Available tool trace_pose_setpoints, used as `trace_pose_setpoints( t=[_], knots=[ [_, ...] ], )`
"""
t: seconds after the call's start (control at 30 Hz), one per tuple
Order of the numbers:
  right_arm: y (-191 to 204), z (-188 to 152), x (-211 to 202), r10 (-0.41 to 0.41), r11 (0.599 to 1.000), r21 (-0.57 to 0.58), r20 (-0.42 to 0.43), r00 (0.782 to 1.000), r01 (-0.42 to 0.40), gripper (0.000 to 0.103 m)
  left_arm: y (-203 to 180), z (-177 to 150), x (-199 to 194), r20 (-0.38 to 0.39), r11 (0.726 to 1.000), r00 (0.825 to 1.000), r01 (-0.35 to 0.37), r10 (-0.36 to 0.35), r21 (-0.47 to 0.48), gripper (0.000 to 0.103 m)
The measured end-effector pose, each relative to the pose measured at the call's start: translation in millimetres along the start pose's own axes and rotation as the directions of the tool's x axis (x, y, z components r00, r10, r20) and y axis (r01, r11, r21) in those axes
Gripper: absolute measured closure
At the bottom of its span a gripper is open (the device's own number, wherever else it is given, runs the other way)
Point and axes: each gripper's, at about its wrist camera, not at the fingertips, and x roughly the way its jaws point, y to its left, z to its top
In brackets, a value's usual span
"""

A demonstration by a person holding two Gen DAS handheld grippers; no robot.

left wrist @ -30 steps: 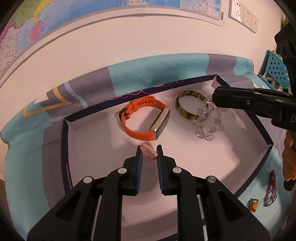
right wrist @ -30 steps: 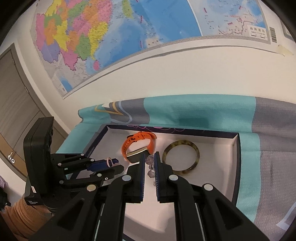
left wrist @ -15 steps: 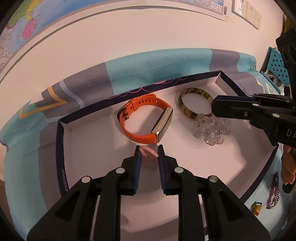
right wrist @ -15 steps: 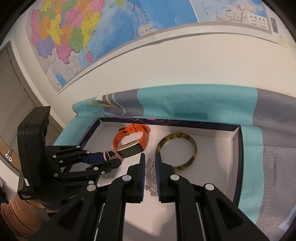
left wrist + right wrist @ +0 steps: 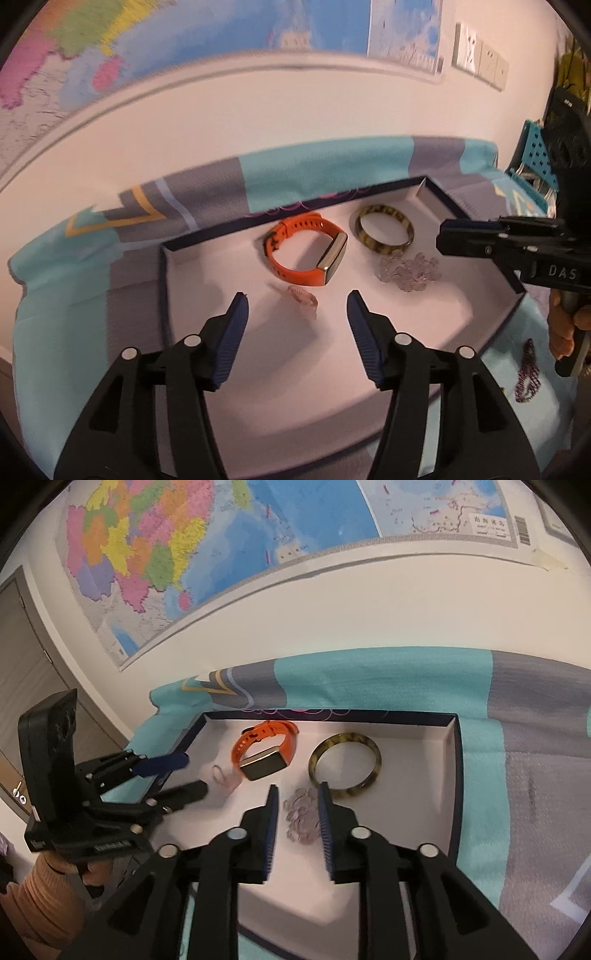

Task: Organize jewelry
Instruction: 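Withdraw both tools from the box toward the remaining jewelry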

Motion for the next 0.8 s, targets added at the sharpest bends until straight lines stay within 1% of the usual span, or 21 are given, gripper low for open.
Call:
trace_pose_setpoints(
  t=[0.13, 0.2, 0.27, 0.33, 0.4, 0.53, 0.63, 0.73, 0.8],
  knots=[
    [5, -9, -15, 0.016, 1.000, -0.007, 0.014, 1.000, -0.016, 0.074, 7, -9, -25, 0.040, 1.000, 0.999, 0.003, -0.003, -0.017, 0.045],
    [8, -12, -21, 0.023, 1.000, -0.012, 0.018, 1.000, -0.023, 0.069, 10, -15, -36, 0.059, 1.000, 0.998, 0.014, -0.012, -0.025, 0.045],
    [11, -18, -29, 0.030, 0.999, -0.017, 0.027, 0.999, -0.030, 0.067, 11, -22, -47, 0.077, 0.999, 0.997, 0.025, -0.022, -0.038, 0.043],
    [13, -24, -36, 0.032, 0.999, -0.021, 0.033, 0.999, -0.031, 0.066, 12, -33, -59, 0.094, 0.998, 0.995, 0.037, -0.032, -0.050, 0.043],
    [14, -31, -43, 0.030, 0.999, -0.026, 0.037, 0.999, -0.029, 0.063, 11, -44, -67, 0.100, 0.998, 0.994, 0.038, -0.032, -0.059, 0.042],
    [15, -50, -54, 0.018, 0.999, -0.036, 0.028, 0.999, -0.017, 0.062, 3, -64, -81, 0.112, 0.999, 0.993, 0.038, -0.034, -0.037, 0.042],
    [18, -69, -63, -0.002, 0.999, -0.045, 0.016, 1.000, 0.002, 0.061, -5, -76, -89, 0.119, 1.000, 0.993, 0.026, -0.026, -0.002, 0.040],
    [17, -86, -69, 0.005, 0.999, -0.032, 0.001, 1.000, -0.005, 0.061, -12, -86, -95, 0.123, 0.999, 0.992, 0.025, -0.027, 0.023, 0.039],
    [18, -96, -70, -0.007, 0.999, -0.039, -0.012, 1.000, 0.006, 0.061, -16, -92, -99, 0.124, 0.999, 0.992, 0.020, -0.024, 0.032, 0.039]
  ],
)
